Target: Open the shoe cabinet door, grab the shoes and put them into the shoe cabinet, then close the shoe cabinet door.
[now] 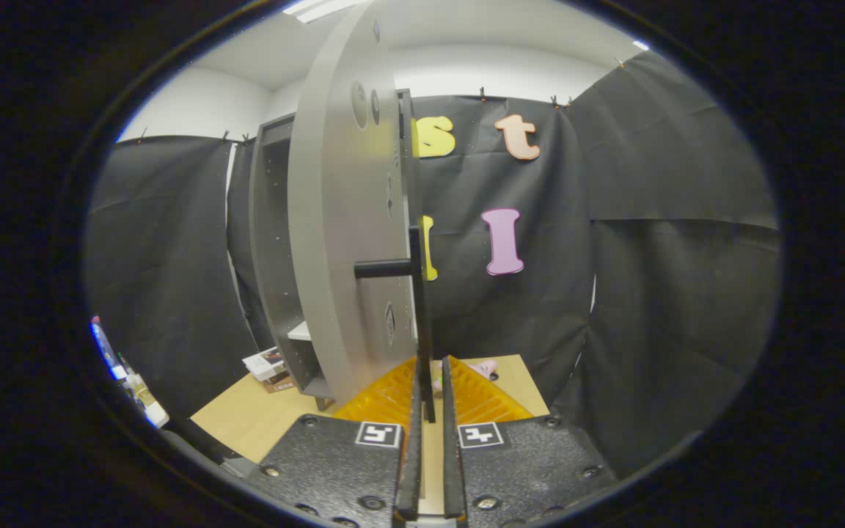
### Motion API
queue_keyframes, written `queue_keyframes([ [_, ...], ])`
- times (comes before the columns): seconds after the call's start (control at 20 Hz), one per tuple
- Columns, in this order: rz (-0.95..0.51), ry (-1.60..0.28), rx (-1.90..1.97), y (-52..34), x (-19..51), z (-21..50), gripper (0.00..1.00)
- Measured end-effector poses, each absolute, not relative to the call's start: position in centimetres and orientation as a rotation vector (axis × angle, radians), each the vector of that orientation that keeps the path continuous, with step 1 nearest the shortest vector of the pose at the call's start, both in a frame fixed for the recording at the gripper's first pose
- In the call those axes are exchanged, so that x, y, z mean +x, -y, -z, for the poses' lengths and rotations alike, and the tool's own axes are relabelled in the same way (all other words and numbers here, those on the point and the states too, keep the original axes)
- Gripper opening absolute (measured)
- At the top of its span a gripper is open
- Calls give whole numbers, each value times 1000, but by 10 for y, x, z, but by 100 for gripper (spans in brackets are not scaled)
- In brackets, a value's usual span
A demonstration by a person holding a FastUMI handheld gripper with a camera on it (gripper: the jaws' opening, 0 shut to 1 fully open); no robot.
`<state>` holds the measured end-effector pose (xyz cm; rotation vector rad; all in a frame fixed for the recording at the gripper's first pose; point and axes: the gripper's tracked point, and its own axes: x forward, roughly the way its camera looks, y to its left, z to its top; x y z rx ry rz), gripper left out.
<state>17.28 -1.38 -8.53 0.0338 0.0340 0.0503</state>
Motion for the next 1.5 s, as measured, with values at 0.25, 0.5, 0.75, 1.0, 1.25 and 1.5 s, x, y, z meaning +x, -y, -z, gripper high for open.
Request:
queue_keyframes([
  [0.25, 47, -69, 24, 31, 153, 105, 64],
  [0.5, 108, -101, -31, 32, 129, 140, 98],
  [0.75, 81, -158, -45, -22, 115, 209, 99],
  [1.0, -35, -280, -3, -108, 140, 294, 99],
  [1.25, -147, -365, -26, -186, 189, 366, 99],
  [1.5, -180, -455, -19, -235, 244, 432, 99],
])
